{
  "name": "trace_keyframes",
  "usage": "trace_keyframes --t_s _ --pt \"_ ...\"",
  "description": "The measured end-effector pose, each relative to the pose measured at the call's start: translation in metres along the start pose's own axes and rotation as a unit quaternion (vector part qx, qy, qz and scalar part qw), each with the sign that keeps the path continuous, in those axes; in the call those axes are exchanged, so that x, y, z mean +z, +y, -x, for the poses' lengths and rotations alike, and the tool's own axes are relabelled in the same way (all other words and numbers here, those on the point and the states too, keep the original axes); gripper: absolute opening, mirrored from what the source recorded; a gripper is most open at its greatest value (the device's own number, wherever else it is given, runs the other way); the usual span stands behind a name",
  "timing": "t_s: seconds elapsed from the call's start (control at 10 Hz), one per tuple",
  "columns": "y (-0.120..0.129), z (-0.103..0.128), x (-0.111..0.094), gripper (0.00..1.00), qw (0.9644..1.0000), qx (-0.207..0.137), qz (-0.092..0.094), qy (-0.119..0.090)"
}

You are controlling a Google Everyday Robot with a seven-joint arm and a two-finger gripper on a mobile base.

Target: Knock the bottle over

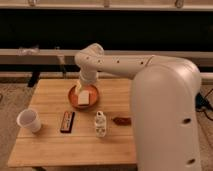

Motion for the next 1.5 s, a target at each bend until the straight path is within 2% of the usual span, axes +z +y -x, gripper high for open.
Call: trace_keyframes --t_s 0.1,0.4,0.7,0.9,1.1,1.3,1.5 --pt "0.013 -0.038 -0.007 0.8 0.9999 -0.012 -0.003 -0.006" --pt "0.017 -0.11 -0.018 0.8 0.9996 -0.022 -0.014 -0.009" --pt "-0.004 -0.154 -0.034 0.8 0.9993 -0.015 -0.033 -0.013" --pt "-0.014 -0.168 -0.039 0.8 0.999 -0.008 -0.042 -0.011" --pt "-0.02 -0.182 -0.039 0.8 0.9992 -0.011 -0.038 0.003" --pt "-0.018 -0.186 -0.033 0.8 0.9992 -0.019 -0.033 0.012" --pt "-0.029 -0.18 -0.023 0.8 0.9988 -0.015 -0.045 0.011"
